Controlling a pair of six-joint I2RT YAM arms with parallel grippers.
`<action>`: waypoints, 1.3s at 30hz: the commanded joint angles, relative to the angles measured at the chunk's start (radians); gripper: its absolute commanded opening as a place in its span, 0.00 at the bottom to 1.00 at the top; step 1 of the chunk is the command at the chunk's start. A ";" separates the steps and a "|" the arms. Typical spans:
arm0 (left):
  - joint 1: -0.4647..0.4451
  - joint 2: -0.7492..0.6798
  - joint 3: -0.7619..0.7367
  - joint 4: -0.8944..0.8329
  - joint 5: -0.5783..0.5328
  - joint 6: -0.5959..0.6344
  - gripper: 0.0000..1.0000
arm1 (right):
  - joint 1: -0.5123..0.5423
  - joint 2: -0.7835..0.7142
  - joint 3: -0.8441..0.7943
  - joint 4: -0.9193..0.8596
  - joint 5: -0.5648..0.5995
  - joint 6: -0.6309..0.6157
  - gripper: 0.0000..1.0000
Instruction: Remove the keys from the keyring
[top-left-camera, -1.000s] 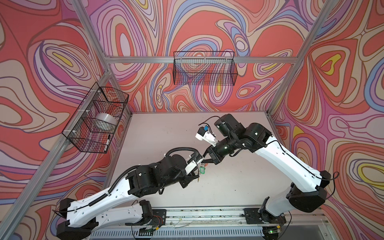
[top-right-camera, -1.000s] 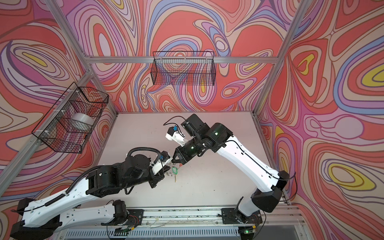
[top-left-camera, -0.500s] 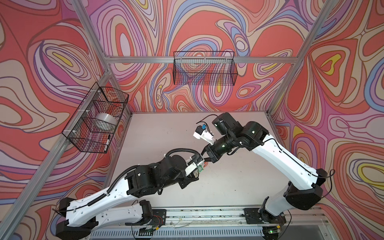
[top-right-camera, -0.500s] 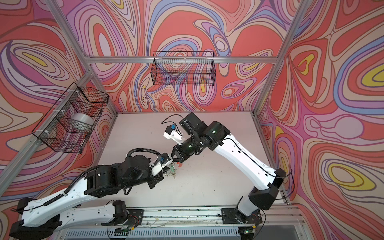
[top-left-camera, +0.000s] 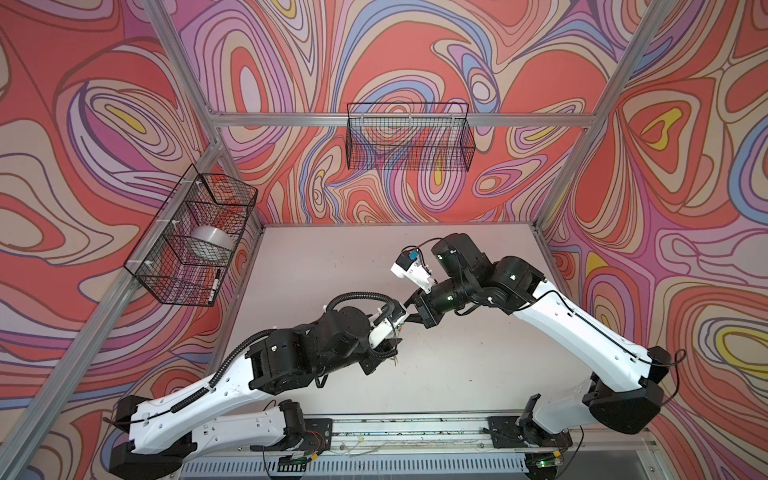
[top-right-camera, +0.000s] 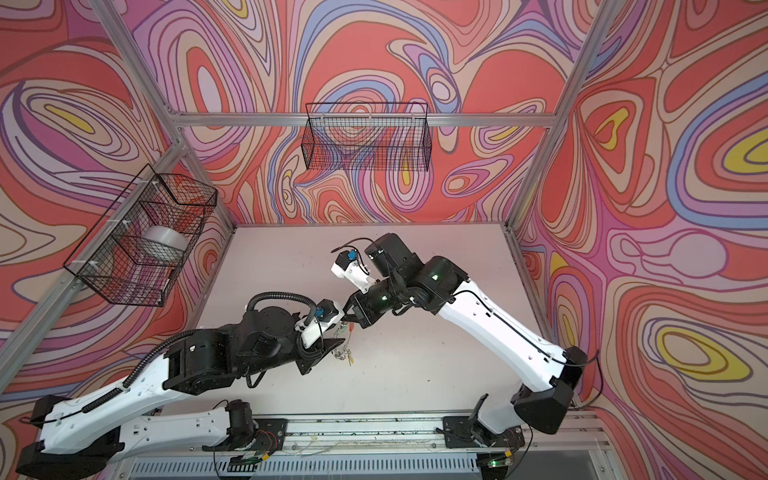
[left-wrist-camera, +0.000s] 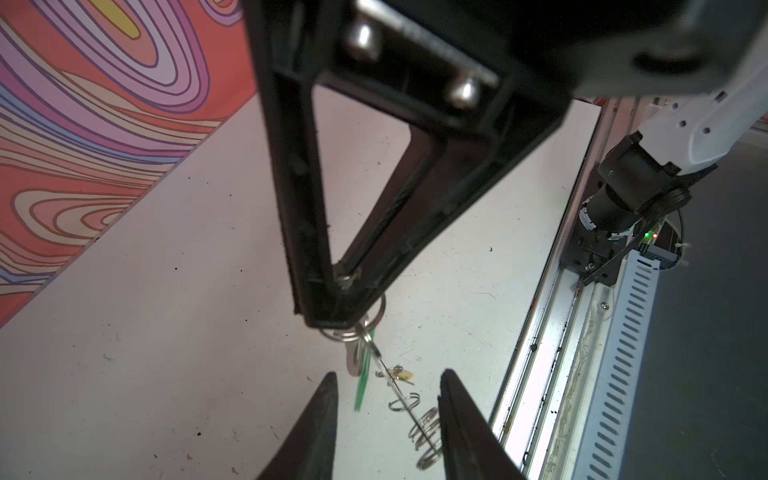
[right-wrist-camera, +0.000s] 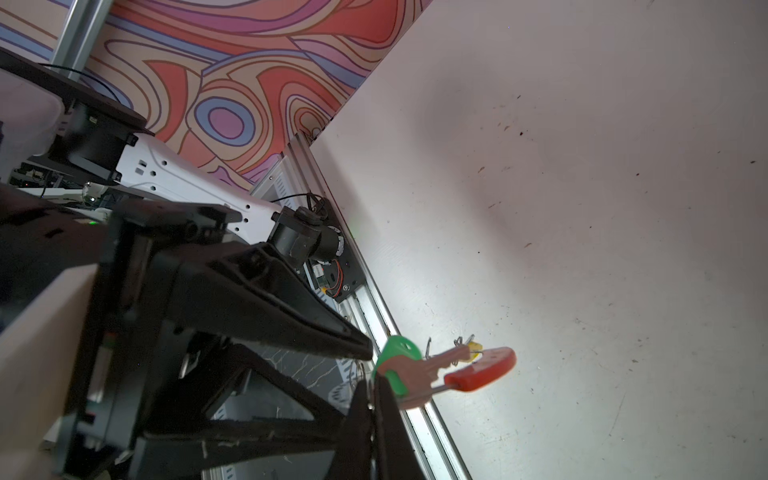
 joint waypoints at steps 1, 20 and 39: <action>-0.008 -0.050 0.006 0.039 -0.009 -0.046 0.45 | 0.001 -0.094 -0.094 0.215 0.061 -0.005 0.00; 0.361 -0.080 -0.106 0.338 0.611 -0.269 0.24 | -0.016 -0.282 -0.423 0.642 0.014 -0.120 0.00; 0.516 -0.056 -0.246 0.748 0.902 -0.462 0.24 | -0.137 -0.365 -0.555 0.914 -0.227 0.014 0.00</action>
